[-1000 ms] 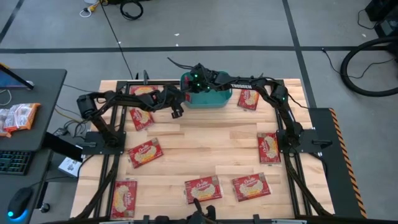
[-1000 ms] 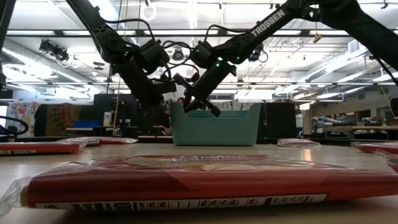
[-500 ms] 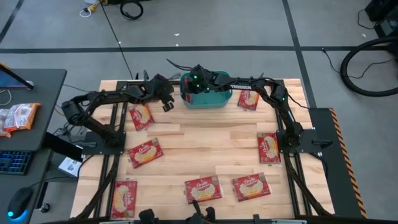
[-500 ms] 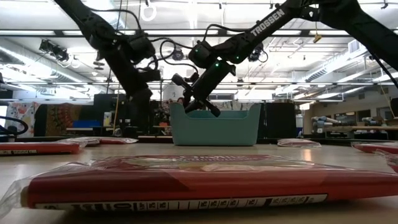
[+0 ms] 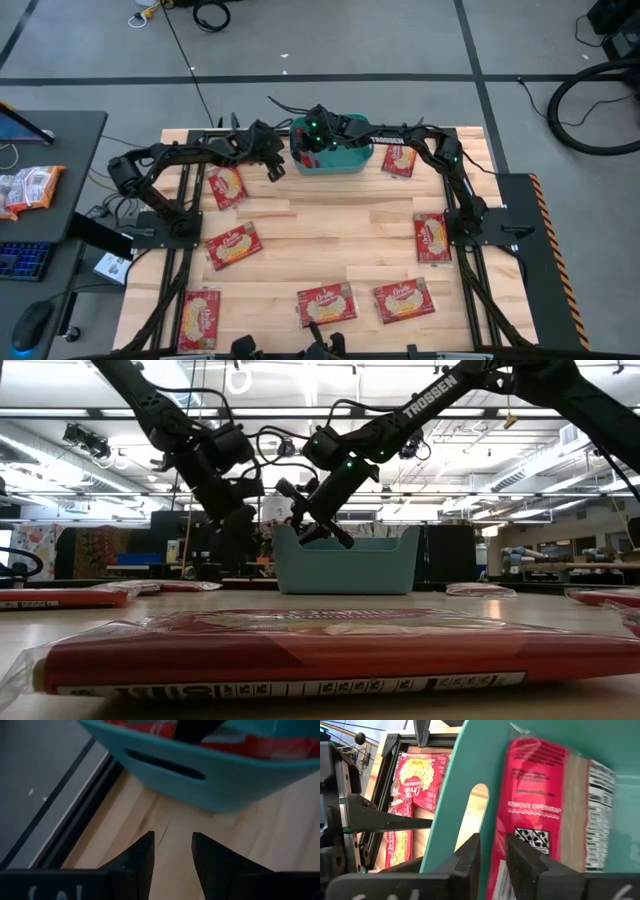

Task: Sort popcorn bags into baskets
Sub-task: Put the popcorn bag into the bin

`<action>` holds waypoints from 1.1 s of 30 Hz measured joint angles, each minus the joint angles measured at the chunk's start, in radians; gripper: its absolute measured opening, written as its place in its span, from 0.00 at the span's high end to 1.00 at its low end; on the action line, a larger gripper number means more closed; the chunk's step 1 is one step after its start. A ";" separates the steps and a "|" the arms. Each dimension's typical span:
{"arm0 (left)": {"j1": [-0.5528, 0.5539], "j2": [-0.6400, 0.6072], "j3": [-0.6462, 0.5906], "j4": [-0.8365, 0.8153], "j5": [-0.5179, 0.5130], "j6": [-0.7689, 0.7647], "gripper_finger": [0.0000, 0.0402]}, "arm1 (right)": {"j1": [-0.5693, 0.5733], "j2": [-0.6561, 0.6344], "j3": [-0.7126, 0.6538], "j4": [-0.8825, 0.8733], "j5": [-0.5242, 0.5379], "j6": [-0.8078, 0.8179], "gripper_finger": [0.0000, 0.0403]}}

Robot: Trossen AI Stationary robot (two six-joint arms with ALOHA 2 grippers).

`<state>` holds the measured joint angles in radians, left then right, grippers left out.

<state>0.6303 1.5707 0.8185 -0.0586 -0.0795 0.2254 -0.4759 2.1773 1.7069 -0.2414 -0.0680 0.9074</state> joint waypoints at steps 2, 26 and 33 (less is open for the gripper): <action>-0.002 0.000 0.000 -0.003 0.000 0.003 0.66 | 0.000 0.000 0.000 0.004 -0.003 -0.012 0.75; 0.008 0.001 0.000 0.029 -0.005 0.070 0.66 | -0.071 -0.027 0.060 -0.593 0.240 -0.652 0.76; 0.038 0.032 -0.001 0.104 -0.002 0.127 0.66 | -0.076 0.066 0.061 -0.625 0.218 -0.810 0.76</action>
<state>0.6680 1.6023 0.8179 0.0454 -0.0816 0.3523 -0.5514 2.2436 1.7681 -0.8668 0.1496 0.0972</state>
